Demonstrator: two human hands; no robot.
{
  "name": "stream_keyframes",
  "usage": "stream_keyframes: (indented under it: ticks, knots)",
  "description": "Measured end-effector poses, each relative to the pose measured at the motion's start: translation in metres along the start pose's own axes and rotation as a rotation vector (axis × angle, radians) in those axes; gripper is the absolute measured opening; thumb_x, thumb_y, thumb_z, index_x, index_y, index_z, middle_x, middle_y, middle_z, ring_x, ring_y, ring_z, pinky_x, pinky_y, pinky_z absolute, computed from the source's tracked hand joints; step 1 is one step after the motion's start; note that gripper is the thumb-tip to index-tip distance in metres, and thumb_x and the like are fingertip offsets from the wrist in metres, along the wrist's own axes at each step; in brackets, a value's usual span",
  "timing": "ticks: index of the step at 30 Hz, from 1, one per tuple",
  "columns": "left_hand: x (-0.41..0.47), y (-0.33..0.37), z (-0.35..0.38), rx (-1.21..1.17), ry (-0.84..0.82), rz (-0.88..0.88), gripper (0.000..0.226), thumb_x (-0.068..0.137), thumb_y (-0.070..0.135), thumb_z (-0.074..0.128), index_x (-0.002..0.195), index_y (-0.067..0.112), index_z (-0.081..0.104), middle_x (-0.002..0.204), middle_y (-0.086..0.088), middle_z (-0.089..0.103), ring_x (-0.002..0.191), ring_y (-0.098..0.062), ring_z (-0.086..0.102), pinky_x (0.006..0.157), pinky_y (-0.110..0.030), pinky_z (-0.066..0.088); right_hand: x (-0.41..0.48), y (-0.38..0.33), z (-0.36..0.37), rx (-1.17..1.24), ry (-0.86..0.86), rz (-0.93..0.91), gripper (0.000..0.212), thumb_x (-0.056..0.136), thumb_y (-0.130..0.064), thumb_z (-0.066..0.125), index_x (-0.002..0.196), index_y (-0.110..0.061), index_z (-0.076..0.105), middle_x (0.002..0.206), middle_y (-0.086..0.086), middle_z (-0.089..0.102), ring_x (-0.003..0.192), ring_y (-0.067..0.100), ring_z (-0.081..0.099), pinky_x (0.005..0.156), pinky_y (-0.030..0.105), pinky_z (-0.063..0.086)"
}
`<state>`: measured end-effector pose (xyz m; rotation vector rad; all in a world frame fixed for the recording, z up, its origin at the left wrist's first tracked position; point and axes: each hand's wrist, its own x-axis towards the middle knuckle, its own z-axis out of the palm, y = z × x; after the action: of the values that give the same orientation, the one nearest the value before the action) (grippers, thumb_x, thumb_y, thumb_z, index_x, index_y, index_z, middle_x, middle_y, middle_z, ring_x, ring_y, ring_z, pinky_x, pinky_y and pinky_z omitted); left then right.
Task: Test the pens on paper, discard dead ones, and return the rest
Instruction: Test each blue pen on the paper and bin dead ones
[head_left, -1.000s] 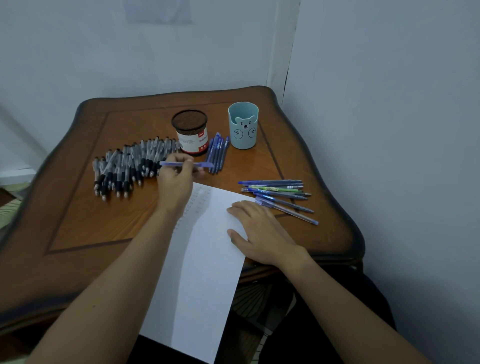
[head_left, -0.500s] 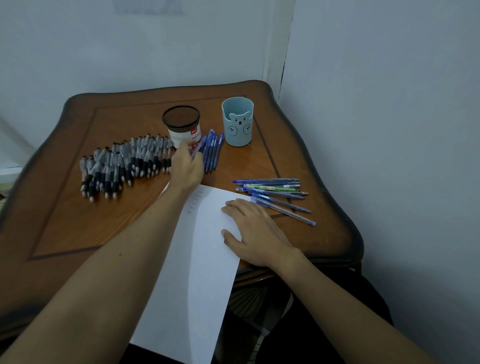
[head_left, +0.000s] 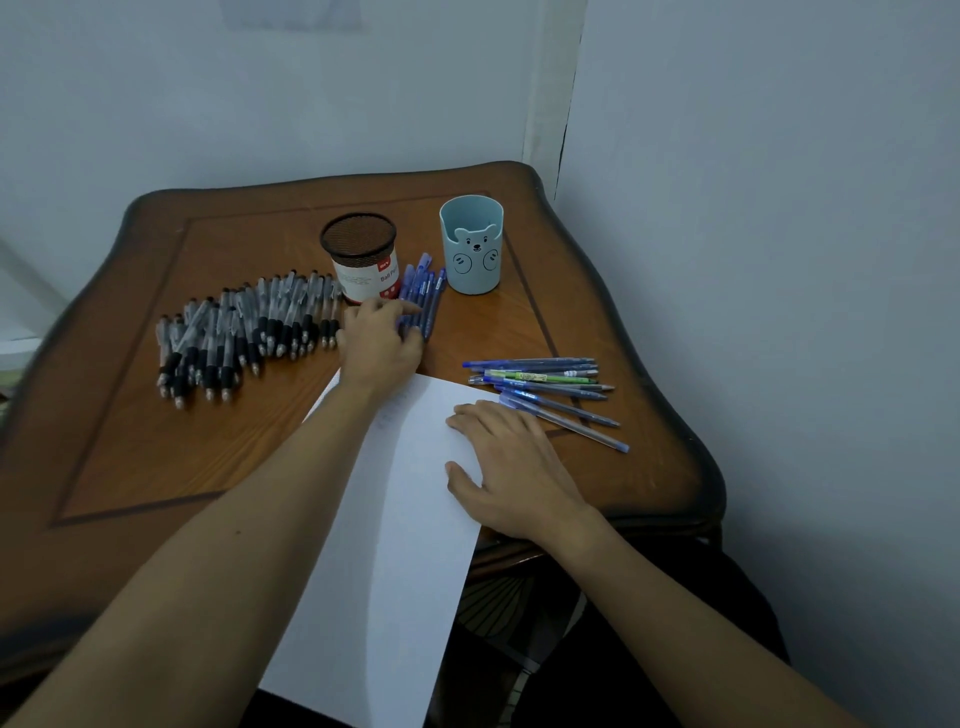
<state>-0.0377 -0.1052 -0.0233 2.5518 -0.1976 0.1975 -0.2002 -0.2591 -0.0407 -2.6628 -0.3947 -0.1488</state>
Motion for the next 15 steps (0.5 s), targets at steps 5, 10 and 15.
stream_keyframes:
  ticks: [5,10,15]
  knots:
    - [-0.019,0.010,0.000,0.020,-0.214,0.357,0.026,0.101,0.027,0.055,0.122,0.028,0.071,0.120,-0.001,0.056,0.120,-0.021,0.040,0.096,-0.040,0.029,0.000,0.000,0.000,-0.001,0.011,0.002,0.053,0.092,-0.043,0.049,0.140,-0.020,0.051,0.145,-0.004,0.049,0.137,0.013,0.037,0.115,0.034,0.023]
    - [-0.022,0.014,0.006,0.095,-0.324,0.351,0.036,0.107,0.033,0.043,0.138,0.030,0.060,0.123,0.000,0.055,0.120,-0.020,0.041,0.099,-0.041,0.031,0.001,-0.002,-0.001,-0.012,0.002,-0.001,0.053,0.093,-0.042,0.049,0.140,-0.019,0.050,0.144,-0.003,0.049,0.136,0.013,0.037,0.114,0.035,0.024]
    - [-0.030,0.016,0.007,-0.036,-0.316,0.312,0.044,0.097,0.048,0.043,0.131,0.031,0.065,0.116,0.004,0.058,0.113,-0.018,0.044,0.098,-0.044,0.037,0.002,-0.003,-0.001,-0.033,-0.019,-0.011,0.052,0.094,-0.042,0.045,0.141,-0.018,0.048,0.144,-0.001,0.048,0.136,0.015,0.037,0.116,0.037,0.025]
